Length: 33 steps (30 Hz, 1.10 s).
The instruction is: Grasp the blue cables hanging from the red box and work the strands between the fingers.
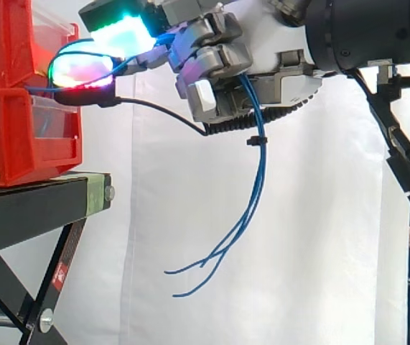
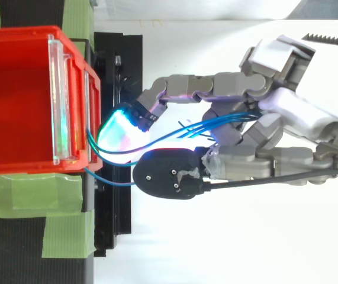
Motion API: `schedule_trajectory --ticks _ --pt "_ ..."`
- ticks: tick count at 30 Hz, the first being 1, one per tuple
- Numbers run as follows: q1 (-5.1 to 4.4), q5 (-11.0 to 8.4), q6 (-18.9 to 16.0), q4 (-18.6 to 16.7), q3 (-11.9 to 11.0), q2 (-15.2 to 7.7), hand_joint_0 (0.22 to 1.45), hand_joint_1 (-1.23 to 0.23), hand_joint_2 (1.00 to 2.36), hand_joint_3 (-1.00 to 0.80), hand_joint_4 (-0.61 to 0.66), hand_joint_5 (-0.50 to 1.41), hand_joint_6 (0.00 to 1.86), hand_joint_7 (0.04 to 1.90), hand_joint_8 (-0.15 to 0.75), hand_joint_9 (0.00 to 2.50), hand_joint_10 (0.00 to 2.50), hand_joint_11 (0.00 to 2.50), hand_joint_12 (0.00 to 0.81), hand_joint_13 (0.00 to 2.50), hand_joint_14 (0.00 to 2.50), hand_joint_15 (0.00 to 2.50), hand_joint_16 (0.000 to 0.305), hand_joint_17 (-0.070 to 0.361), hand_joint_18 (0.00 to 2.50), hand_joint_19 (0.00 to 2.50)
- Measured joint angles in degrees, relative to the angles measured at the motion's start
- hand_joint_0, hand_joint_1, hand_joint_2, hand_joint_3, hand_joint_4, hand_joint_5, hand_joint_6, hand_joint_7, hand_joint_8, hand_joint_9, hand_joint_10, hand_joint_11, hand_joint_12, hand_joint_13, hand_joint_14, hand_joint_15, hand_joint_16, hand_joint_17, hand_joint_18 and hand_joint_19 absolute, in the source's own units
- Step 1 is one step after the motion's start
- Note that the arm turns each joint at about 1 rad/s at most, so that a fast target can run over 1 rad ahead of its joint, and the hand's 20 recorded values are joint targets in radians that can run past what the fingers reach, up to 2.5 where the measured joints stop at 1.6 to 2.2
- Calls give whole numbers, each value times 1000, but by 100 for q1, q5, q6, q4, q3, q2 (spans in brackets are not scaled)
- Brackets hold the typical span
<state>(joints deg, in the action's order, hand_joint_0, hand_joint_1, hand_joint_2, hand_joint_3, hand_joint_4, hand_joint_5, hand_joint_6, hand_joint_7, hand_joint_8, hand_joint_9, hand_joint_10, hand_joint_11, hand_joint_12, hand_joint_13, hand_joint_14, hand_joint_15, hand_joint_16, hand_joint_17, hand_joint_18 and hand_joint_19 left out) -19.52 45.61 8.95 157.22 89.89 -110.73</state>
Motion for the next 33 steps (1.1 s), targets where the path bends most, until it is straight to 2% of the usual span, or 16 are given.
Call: schedule_trajectory --ticks 2,7,9,12,14,16,17,18,19,20,21,25,28,29,31,33 --pt "0 11 -9 52 1 0 1064 -728 1009 17 325 528 17 938 548 1372 2500 2500 622 1800 2500 1605 222 167 2419 660" --pt "25 237 -43 230 2 2 990 -736 1012 -140 339 485 17 951 548 1372 2500 2500 622 1800 2500 1605 222 167 2419 660" --pt "35 328 -61 269 2 4 1121 -746 1019 -252 294 473 17 971 548 1372 2500 2500 622 1800 2500 1605 222 167 2419 660" --pt "42 409 -102 344 3 6 1299 -749 1018 -20 247 567 19 1067 548 1372 2500 2500 622 1800 2500 1605 222 167 2419 660" --pt "44 434 -142 397 3 7 1300 -749 1017 -13 267 603 20 1059 548 1372 2500 2500 622 1800 2500 1605 222 167 2419 660" --pt "50 455 -181 435 3 8 1196 -766 1015 14 319 628 19 998 548 1372 2500 2500 622 1800 2500 1605 222 167 2419 660" --pt "53 461 -192 449 3 8 1027 -788 1000 129 395 597 16 922 548 1372 2500 2500 622 1800 2500 1605 222 167 2419 660" --pt "56 465 -201 465 3 8 916 -776 1083 64 438 577 17 920 548 1372 2500 2500 622 1800 2500 1605 222 167 2419 660" --pt "58 469 -211 487 3 8 876 -760 1036 -24 446 572 16 911 548 1372 2500 2500 622 1800 2500 1605 222 167 2419 660" --pt "60 471 -216 504 3 8 815 -706 1007 -260 450 576 17 913 548 1372 2500 2500 622 1800 2500 1605 222 167 2419 660" --pt "62 472 -219 521 3 8 797 -685 1009 -367 446 577 17 921 548 1372 2500 2500 622 1800 2500 1605 222 167 2419 660" --pt "89 480 -219 570 3 29 872 -716 1017 -408 410 538 19 987 548 1372 2500 2500 622 1800 2500 1605 222 167 2419 660" --pt "112 479 -202 573 2 51 1078 -747 1017 -61 392 482 19 1042 548 1372 2500 2500 622 1800 2500 1605 222 167 2419 660" --pt "119 478 -197 573 3 59 1121 -733 1017 -44 387 480 19 1057 548 1372 2500 2500 622 1800 2500 1605 222 167 2419 660" --pt "136 473 -178 571 3 79 1127 -720 1016 -65 387 492 20 1083 548 1372 2500 2500 622 1800 2500 1605 222 167 2419 660" --pt "152 468 -152 568 3 94 1009 -712 1010 -57 401 510 19 1096 548 1372 2500 2500 622 1800 2500 1605 222 167 2419 660"
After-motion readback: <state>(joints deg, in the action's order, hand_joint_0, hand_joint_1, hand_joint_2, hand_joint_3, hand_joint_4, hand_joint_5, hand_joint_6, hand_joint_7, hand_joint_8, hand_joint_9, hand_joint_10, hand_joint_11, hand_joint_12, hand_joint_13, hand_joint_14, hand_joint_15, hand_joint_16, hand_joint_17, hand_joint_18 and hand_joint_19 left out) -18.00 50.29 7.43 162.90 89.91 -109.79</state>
